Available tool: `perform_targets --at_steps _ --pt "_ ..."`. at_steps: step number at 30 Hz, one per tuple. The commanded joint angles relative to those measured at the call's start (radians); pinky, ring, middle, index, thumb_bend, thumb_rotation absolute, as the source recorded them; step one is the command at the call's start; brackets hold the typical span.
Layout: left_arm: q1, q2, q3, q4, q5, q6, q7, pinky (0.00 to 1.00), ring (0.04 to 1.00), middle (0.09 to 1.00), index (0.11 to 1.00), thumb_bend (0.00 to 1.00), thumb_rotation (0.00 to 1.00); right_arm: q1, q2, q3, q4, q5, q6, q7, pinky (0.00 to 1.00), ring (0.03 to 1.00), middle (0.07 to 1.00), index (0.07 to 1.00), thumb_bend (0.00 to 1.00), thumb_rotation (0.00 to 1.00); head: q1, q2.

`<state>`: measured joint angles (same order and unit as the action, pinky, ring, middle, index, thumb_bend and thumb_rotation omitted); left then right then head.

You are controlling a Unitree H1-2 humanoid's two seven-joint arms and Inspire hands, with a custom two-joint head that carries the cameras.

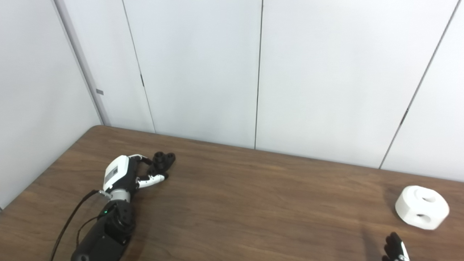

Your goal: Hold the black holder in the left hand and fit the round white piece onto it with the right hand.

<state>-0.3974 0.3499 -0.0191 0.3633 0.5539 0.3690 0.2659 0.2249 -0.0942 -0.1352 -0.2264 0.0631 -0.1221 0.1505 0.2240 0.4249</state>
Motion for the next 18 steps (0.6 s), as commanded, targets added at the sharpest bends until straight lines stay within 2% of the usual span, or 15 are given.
perform_targets --at_steps 1,11,18 --pt "-0.036 0.018 0.001 -0.015 0.002 -0.007 0.007 0.99 0.934 0.879 0.631 0.81 0.28 0.115 0.013 0.013 -0.028 0.014 -0.006 -0.009 1.0 1.0 0.992 1.0 0.7 1.0 0.0 0.0" --pt "-0.037 0.018 -0.004 0.003 -0.002 -0.036 0.02 0.98 0.933 0.882 0.623 0.81 0.24 0.116 0.014 0.02 -0.028 0.014 -0.009 -0.017 1.0 1.0 0.99 1.0 0.69 1.0 -0.005 0.0" --pt "-0.04 0.016 0.006 0.004 -0.031 -0.035 0.007 1.0 0.954 0.888 0.559 0.78 0.21 0.121 0.009 0.026 -0.039 0.048 0.013 -0.007 1.0 1.0 1.0 1.0 0.7 1.0 -0.006 0.0"
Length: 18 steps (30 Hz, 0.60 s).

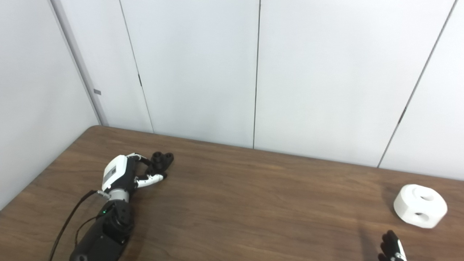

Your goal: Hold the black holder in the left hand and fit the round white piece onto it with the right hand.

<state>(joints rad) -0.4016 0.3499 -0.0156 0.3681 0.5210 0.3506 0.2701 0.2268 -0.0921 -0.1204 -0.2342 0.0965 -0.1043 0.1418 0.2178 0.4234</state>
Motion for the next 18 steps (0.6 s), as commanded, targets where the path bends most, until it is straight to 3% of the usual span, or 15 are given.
perform_targets --at_steps 1,2,5,11,18 --pt "-0.036 0.014 0.006 0.001 -0.003 -0.02 0.008 1.0 0.957 0.89 0.525 0.65 0.14 0.12 0.006 0.012 -0.033 0.022 0.001 0.003 1.0 1.0 1.0 1.0 0.71 1.0 0.0 0.001" --pt "-0.036 0.012 0.007 0.002 -0.007 -0.021 0.013 1.0 0.958 0.89 0.503 0.58 0.1 0.12 0.006 0.012 -0.034 0.027 0.004 0.004 1.0 1.0 1.0 1.0 0.72 1.0 0.0 0.001" --pt "-0.038 0.016 0.003 0.009 -0.006 -0.028 0.018 0.99 0.963 0.889 0.488 0.53 0.07 0.121 0.004 0.014 -0.036 0.035 0.006 0.006 1.0 1.0 1.0 1.0 0.69 1.0 0.0 0.001" --pt "-0.047 0.019 -0.001 0.036 -0.007 -0.08 0.041 0.97 0.964 0.866 0.484 0.52 0.05 0.122 0.004 0.016 -0.035 0.041 0.002 0.007 1.0 1.0 1.0 1.0 0.68 1.0 -0.002 0.002" --pt "-0.052 0.023 -0.014 0.041 0.001 -0.088 0.038 0.95 0.954 0.862 0.484 0.52 0.04 0.124 0.01 0.016 -0.038 0.041 0.002 0.001 1.0 1.0 1.0 1.0 0.68 1.0 -0.004 0.001"
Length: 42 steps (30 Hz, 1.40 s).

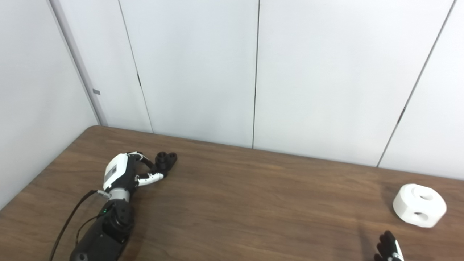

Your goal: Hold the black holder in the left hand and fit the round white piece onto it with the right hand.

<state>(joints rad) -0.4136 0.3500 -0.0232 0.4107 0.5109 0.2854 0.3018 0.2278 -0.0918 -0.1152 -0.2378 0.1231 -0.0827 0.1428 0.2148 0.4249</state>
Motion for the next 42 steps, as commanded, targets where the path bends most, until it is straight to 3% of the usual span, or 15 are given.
perform_targets --at_steps 1,7,16,30,34,37,42 --pt "-0.04 0.021 -0.005 -0.003 0.007 -0.022 0.005 0.95 0.951 0.86 0.484 0.52 0.04 0.122 0.01 0.011 -0.033 0.016 -0.021 0.0 1.0 1.0 1.0 1.0 0.68 1.0 0.0 -0.001" --pt "-0.038 0.019 -0.008 -0.007 0.005 -0.019 0.001 0.96 0.944 0.848 0.484 0.52 0.04 0.121 0.01 0.013 -0.033 0.007 -0.019 -0.002 1.0 1.0 1.0 1.0 0.68 1.0 -0.006 0.0" --pt "0.032 0.006 -0.026 -0.163 0.008 0.011 -0.068 0.98 0.946 0.84 0.485 0.52 0.04 0.12 0.017 0.019 -0.037 0.006 -0.012 -0.008 1.0 1.0 0.995 1.0 0.65 1.0 -0.03 0.005" --pt "0.205 -0.024 -0.083 -0.512 -0.005 0.035 -0.257 0.85 0.907 0.829 0.485 0.51 0.04 0.115 0.039 0.029 -0.062 -0.007 0.038 -0.045 1.0 1.0 0.97 1.0 0.59 1.0 -0.089 0.036" --pt "0.259 -0.03 -0.1 -0.586 -0.02 0.0 -0.3 0.85 0.912 0.834 0.485 0.51 0.04 0.112 0.047 0.038 -0.07 -0.021 0.039 -0.058 1.0 1.0 0.954 1.0 0.57 1.0 -0.116 0.057" --pt "0.303 -0.028 -0.134 -0.647 -0.01 -0.01 -0.345 0.91 0.914 0.835 0.485 0.51 0.04 0.112 0.049 0.046 -0.077 -0.017 0.048 -0.066 1.0 1.0 0.953 1.0 0.6 1.0 -0.138 0.073" --pt "0.363 -0.032 -0.181 -0.73 0.022 0.008 -0.414 0.88 0.9 0.828 0.485 0.51 0.04 0.11 0.047 0.063 -0.089 -0.023 0.054 -0.08 1.0 1.0 0.952 1.0 0.63 1.0 -0.175 0.109"
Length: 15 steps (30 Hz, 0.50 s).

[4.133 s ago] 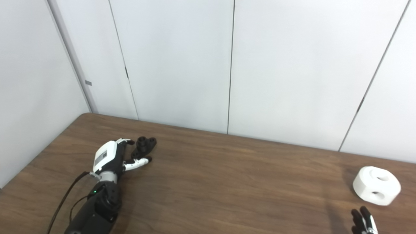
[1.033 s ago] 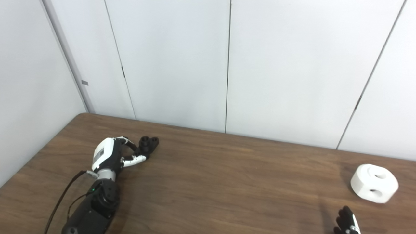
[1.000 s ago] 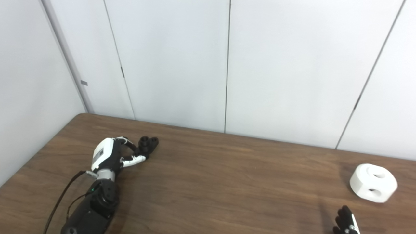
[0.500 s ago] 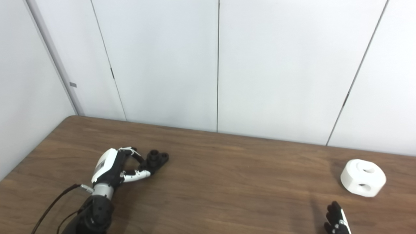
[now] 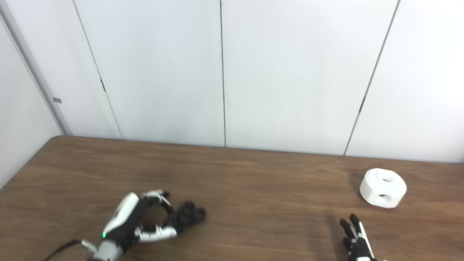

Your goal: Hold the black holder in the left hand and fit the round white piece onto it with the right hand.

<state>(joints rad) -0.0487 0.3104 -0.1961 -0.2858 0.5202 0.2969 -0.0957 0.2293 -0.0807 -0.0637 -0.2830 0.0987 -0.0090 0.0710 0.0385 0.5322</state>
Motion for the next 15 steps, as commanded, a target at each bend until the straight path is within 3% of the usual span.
perform_targets --at_steps 1,4,8,15 --pt "0.009 0.006 -0.02 -0.041 0.023 -0.004 -0.026 0.89 0.898 0.825 0.485 0.51 0.04 0.109 0.036 0.014 -0.045 0.002 -0.021 -0.008 1.0 1.0 0.952 1.0 0.63 1.0 0.001 0.001" --pt "0.037 0.003 -0.048 -0.05 0.035 0.002 -0.061 0.84 0.898 0.823 0.485 0.51 0.04 0.109 0.036 0.023 -0.047 -0.009 -0.024 -0.013 1.0 1.0 0.947 1.0 0.62 1.0 -0.023 0.006" --pt "0.056 0.009 -0.08 -0.051 0.027 -0.013 -0.1 0.86 0.909 0.831 0.485 0.51 0.04 0.11 0.041 0.032 -0.051 -0.019 -0.022 -0.024 1.0 0.989 0.937 1.0 0.62 1.0 -0.044 0.015" --pt "0.079 0.015 -0.13 -0.024 -0.004 -0.109 -0.131 1.0 0.913 0.831 0.485 0.51 0.04 0.116 0.05 0.051 -0.076 -0.037 -0.001 -0.045 1.0 0.983 0.924 1.0 0.62 1.0 -0.096 0.047"
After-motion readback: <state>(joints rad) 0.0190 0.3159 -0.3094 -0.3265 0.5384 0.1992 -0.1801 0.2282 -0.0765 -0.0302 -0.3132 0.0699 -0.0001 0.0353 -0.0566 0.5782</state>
